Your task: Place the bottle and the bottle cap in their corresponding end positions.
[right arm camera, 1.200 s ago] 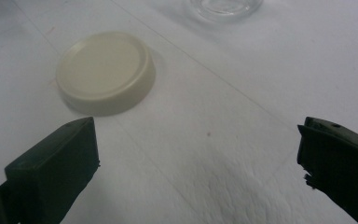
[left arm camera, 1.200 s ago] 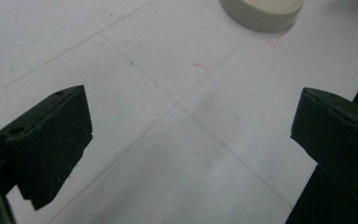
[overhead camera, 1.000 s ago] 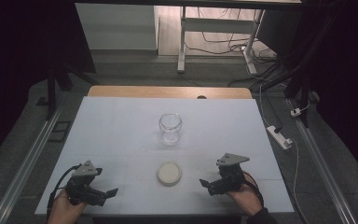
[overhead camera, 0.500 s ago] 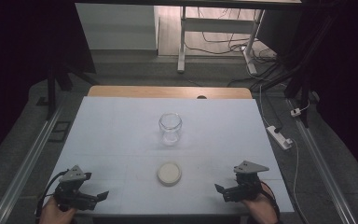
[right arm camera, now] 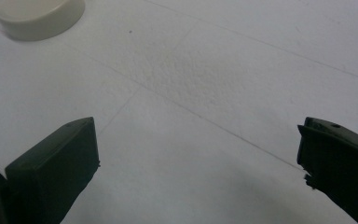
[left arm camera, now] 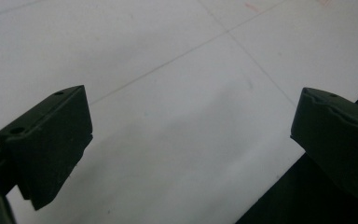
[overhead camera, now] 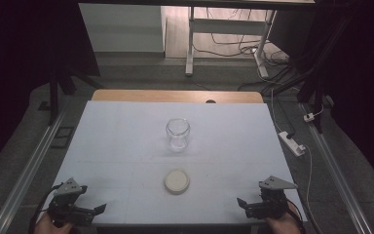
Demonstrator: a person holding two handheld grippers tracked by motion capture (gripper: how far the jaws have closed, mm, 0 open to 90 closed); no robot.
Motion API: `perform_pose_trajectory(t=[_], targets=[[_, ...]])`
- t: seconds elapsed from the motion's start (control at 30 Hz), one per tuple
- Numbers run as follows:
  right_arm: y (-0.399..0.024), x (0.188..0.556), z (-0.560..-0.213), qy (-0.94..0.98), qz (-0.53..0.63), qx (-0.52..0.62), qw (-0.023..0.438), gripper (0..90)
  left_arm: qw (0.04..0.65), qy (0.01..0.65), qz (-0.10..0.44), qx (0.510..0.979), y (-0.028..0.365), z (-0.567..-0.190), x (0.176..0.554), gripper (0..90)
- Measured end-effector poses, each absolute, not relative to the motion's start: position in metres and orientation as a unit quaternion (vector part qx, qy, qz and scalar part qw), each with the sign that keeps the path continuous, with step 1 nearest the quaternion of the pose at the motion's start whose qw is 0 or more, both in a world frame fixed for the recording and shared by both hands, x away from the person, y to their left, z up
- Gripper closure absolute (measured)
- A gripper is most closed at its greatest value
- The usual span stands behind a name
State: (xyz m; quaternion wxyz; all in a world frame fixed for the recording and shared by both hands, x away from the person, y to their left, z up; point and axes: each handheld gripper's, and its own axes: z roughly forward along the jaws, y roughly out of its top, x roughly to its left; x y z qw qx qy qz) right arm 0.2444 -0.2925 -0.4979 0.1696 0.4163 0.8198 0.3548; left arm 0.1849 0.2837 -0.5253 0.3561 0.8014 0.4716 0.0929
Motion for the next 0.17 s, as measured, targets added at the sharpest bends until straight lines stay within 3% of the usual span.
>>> perform_pose_trajectory(t=[0.17], targets=[[-0.2969,0.2417,-0.4974,0.816,0.356,0.424,0.168,0.0,0.353,0.475,0.095,0.800,0.2845,-0.5254,0.1832,0.1]])
